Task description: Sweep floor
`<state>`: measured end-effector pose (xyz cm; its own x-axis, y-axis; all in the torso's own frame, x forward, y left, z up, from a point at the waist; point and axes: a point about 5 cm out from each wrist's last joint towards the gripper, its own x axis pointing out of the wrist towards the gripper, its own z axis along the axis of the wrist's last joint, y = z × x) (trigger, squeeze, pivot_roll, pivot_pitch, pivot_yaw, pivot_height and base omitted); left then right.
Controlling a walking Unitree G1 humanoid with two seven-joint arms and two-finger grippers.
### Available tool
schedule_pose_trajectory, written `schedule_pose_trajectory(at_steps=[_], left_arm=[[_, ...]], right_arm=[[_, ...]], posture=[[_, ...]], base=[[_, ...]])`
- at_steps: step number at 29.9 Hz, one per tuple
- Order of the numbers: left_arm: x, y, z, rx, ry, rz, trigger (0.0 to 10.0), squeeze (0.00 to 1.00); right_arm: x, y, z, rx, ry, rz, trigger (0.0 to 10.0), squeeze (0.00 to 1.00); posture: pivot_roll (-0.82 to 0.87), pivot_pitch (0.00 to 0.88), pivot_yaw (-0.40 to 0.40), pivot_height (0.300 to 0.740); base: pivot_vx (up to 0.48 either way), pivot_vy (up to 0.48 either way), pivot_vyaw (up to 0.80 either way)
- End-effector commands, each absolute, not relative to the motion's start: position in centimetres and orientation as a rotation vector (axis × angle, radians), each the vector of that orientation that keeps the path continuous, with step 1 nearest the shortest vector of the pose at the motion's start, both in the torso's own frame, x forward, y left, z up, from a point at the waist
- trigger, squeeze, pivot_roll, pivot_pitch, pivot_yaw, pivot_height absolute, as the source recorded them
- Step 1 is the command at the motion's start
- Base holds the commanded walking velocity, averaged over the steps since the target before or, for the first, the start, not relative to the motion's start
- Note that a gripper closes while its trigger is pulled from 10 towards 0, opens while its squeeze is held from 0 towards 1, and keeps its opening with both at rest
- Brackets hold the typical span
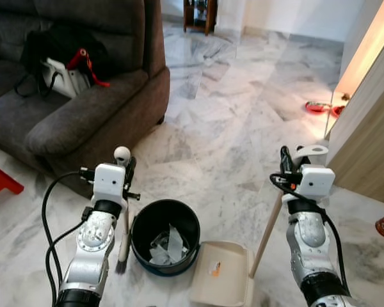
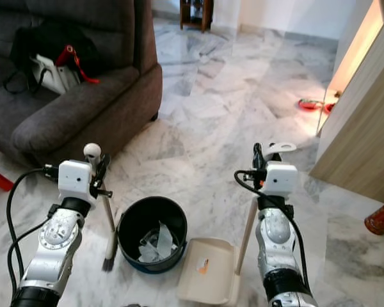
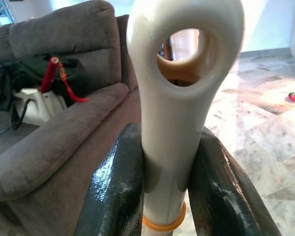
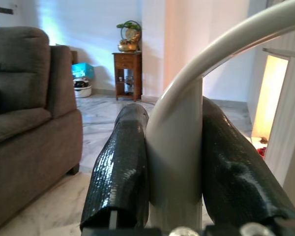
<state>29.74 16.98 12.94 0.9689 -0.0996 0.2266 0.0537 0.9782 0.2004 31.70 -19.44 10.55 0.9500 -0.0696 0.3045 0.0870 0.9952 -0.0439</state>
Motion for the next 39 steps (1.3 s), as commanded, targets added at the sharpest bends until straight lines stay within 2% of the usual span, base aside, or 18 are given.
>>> schedule_pose_trajectory(at_steps=[1, 39], left_arm=[[29.70, 16.58, 13.34, 0.176, -0.265, -0.096, 10.0, 0.00], [29.62, 16.45, 13.27, 0.166, -0.265, -0.092, 10.0, 0.00]], right_arm=[[31.98, -19.14, 11.16, -0.059, -0.336, -0.069, 10.0, 0.00], [32.03, -19.50, 11.16, -0.064, -0.325, -0.064, 10.0, 0.00]], posture=[[0.14, 0.054, 0.008, 0.740], [0.13, 0.075, -0.004, 0.740]], base=[[-0.255, 0.000, 0.00], [-0.297, 0.000, 0.00]])
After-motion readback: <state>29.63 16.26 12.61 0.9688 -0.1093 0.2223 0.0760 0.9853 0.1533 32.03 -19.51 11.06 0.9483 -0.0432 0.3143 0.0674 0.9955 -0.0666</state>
